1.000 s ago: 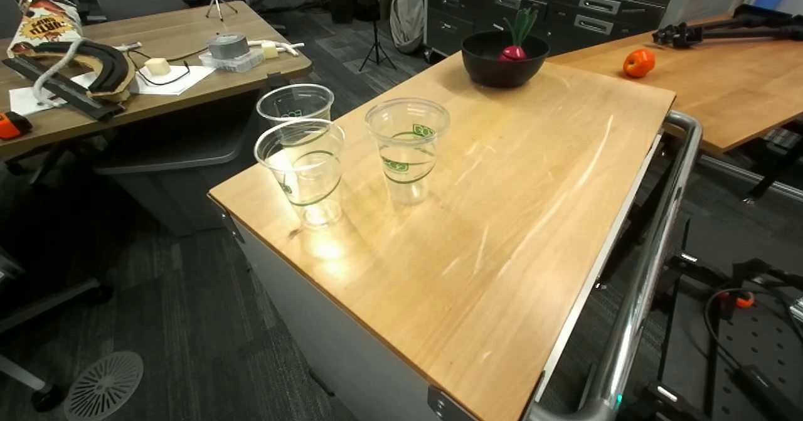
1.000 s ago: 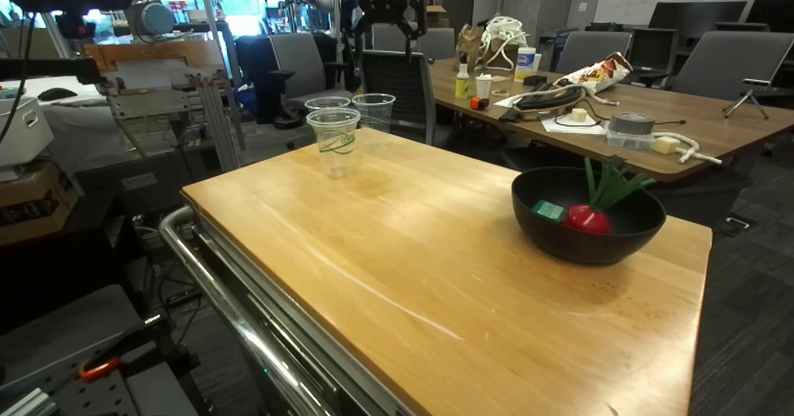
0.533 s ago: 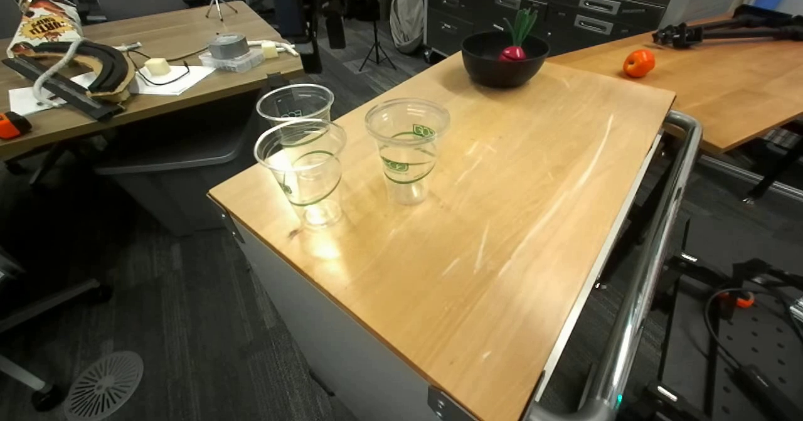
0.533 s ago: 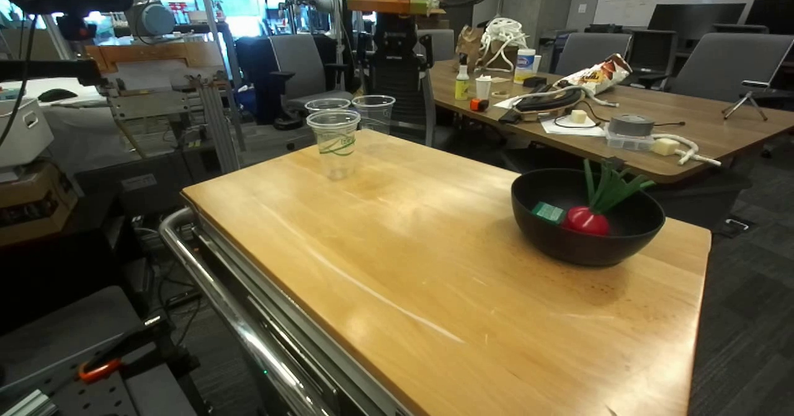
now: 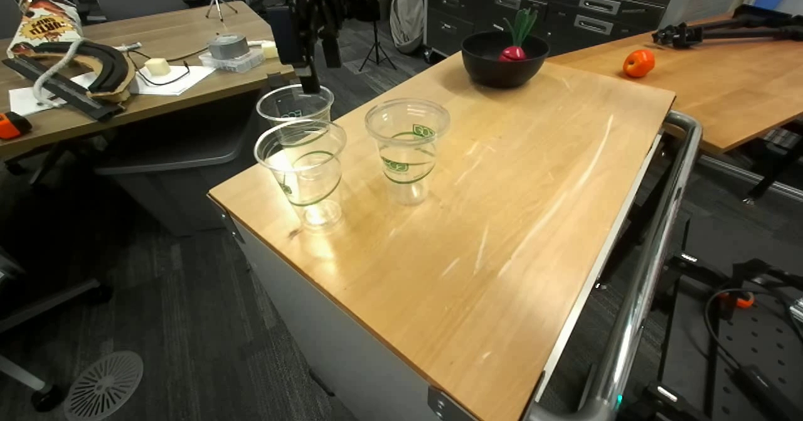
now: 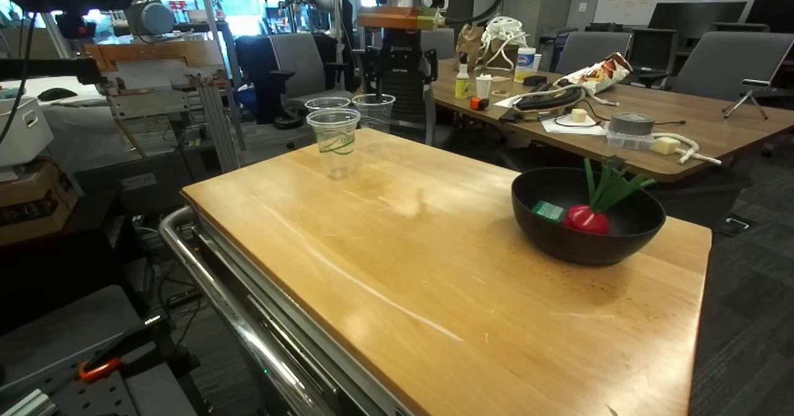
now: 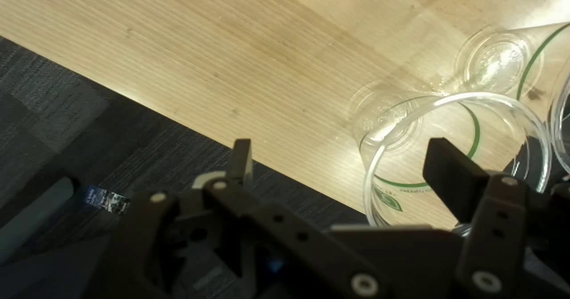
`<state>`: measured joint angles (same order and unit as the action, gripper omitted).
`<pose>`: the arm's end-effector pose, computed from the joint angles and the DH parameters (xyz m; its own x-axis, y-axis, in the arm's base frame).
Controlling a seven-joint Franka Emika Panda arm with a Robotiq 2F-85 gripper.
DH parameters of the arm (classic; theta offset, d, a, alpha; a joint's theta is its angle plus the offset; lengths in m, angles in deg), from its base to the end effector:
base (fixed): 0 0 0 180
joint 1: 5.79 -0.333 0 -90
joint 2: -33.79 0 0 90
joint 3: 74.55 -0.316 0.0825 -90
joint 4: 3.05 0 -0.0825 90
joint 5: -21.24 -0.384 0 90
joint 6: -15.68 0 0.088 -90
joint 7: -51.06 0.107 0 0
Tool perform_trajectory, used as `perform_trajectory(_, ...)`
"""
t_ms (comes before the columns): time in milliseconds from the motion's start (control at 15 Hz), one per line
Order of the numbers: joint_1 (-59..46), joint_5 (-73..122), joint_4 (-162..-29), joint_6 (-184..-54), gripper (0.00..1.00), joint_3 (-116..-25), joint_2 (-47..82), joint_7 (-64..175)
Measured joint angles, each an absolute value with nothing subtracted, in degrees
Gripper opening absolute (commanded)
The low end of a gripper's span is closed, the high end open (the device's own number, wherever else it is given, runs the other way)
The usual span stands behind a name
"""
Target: Put the red object and the green building block in the black bowl then stack the four plastic cups together
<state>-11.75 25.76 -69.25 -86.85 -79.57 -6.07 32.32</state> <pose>0.7297 0.1165 0.3847 0.8664 0.4955 -0.0625 0.4964 -0.8681 -0.0003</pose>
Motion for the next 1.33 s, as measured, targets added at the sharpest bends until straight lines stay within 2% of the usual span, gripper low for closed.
perform_trajectory(200,-11.83,25.76,-67.91,-85.2,0.42,-80.0,-7.16,32.12)
perform_trajectory(533,-11.82,25.2,-65.84,-82.47,0.05,-80.56,-8.88,31.77)
perform_trajectory(667,-11.67,23.96,-65.03,-81.62,0.0,-80.8,-9.13,31.56)
perform_trajectory(1000,-9.6,19.25,-61.99,-80.48,0.03,-81.65,-7.7,30.29)
perform_trajectory(1333,-5.48,17.98,-62.83,-78.46,0.02,-81.66,0.58,27.67)
